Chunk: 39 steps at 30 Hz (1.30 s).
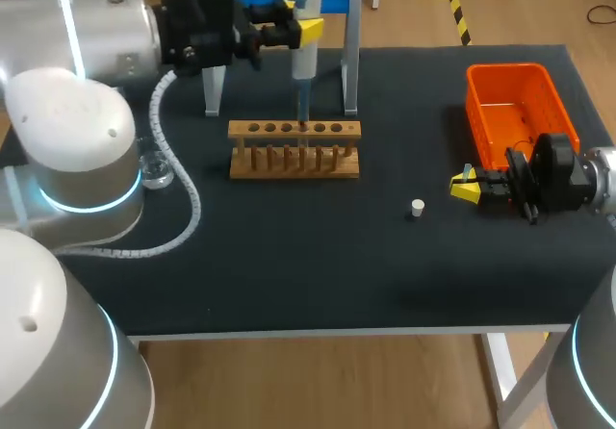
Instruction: Invert the test tube, pick up the pipette, mount the tip to pipette, aspirate from beaker and dispense into the tube, eject the tip, return the pipette, and cap with the stopper.
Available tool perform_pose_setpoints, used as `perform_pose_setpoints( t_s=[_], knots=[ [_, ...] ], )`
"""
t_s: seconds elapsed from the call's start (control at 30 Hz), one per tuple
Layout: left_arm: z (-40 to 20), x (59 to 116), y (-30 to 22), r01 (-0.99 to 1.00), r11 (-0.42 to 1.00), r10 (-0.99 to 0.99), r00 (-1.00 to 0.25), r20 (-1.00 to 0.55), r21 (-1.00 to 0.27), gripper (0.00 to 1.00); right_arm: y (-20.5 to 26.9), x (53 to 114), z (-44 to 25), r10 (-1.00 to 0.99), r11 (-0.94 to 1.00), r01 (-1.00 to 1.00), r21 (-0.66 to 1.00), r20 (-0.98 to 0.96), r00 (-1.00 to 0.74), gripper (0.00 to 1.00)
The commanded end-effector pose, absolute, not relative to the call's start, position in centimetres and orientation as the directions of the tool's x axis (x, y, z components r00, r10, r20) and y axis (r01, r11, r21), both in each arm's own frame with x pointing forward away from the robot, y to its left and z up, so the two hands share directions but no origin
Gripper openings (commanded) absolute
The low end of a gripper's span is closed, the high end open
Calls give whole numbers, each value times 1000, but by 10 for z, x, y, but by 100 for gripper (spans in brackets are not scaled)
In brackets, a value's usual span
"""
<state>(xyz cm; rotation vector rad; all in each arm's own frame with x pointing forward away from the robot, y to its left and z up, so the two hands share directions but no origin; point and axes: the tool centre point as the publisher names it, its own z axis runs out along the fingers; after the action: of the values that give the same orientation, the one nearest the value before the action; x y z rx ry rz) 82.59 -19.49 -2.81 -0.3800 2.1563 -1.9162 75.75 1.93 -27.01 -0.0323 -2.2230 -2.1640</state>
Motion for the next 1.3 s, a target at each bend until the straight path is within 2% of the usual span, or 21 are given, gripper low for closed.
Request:
perform_pose_setpoints(
  t_s=[0.03,0.47,1.3],
  knots=[
    [-24,831,-216,-45,106,-341,-940,6,-993,0,18,757,-270,-14,27,42,999,42,-999,0],
    [-6,825,-243,-35,86,-308,-951,7,-996,0,18,757,-270,-14,27,42,999,42,-999,0],
    [-3,824,-242,-36,75,-302,-953,12,-996,0,18,757,-270,-14,27,42,999,42,-999,0]
  ],
)
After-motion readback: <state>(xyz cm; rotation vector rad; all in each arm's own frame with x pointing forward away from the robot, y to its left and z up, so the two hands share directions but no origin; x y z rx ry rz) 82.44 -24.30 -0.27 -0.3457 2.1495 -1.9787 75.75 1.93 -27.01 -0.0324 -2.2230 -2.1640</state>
